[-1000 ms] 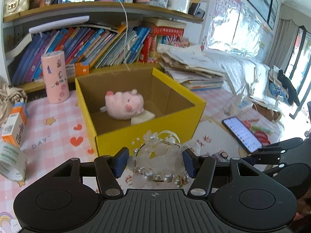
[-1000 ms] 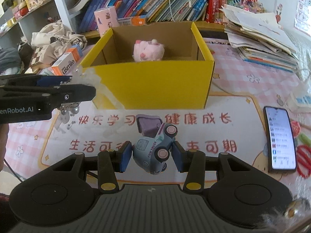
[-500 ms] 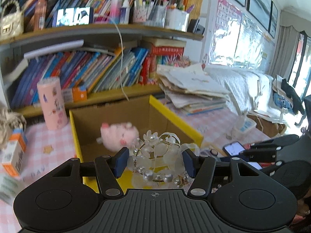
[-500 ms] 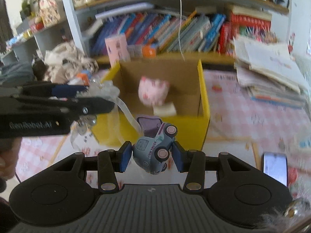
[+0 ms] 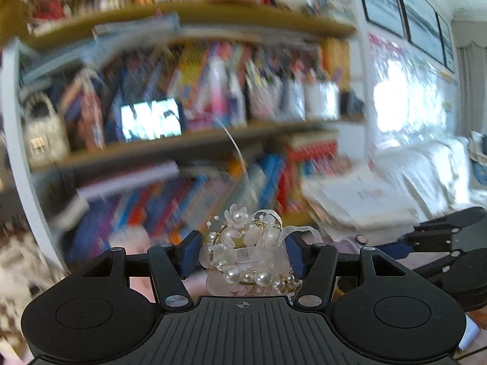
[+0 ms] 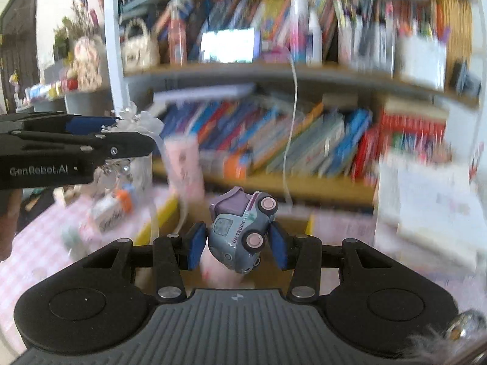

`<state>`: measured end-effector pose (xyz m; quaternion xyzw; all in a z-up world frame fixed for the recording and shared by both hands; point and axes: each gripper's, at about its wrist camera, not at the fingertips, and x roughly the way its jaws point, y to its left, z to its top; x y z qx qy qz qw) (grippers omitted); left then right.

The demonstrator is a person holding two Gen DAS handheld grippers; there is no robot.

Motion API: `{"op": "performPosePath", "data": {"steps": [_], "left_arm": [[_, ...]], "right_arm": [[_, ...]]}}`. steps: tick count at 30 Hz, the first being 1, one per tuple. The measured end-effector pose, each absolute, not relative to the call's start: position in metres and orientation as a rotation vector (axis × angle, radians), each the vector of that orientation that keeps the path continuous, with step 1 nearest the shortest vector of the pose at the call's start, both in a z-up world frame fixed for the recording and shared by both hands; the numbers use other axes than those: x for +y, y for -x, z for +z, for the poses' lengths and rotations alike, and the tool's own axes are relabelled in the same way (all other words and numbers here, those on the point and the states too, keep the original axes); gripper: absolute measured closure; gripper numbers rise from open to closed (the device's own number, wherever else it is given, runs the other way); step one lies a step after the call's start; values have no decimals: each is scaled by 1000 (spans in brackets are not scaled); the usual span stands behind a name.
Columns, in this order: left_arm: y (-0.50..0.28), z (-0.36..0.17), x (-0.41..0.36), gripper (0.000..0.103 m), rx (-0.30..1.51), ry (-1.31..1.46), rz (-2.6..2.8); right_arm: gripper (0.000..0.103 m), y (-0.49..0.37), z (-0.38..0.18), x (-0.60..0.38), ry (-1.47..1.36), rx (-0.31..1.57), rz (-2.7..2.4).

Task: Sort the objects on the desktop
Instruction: 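Lower the toy car and bracelet in both tools into the yellow box, then open the right tool to drop the toy car while the left tool releases the bracelet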

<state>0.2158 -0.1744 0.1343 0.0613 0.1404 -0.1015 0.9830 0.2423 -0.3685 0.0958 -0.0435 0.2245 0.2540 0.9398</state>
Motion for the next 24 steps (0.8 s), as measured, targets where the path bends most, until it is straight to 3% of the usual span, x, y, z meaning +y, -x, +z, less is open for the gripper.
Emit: {"op": "performPosePath", "data": {"steps": [4, 14, 24], "left_arm": [[-231, 141, -173, 45, 263, -90, -186], [-266, 49, -198, 44, 591, -106, -253], [-272, -11, -198, 43, 811, -176, -249]], "right_arm": [[60, -267, 102, -365, 103, 432, 528], [60, -307, 13, -356, 156, 754, 577], [60, -312, -18, -343, 450, 808, 670]]}}
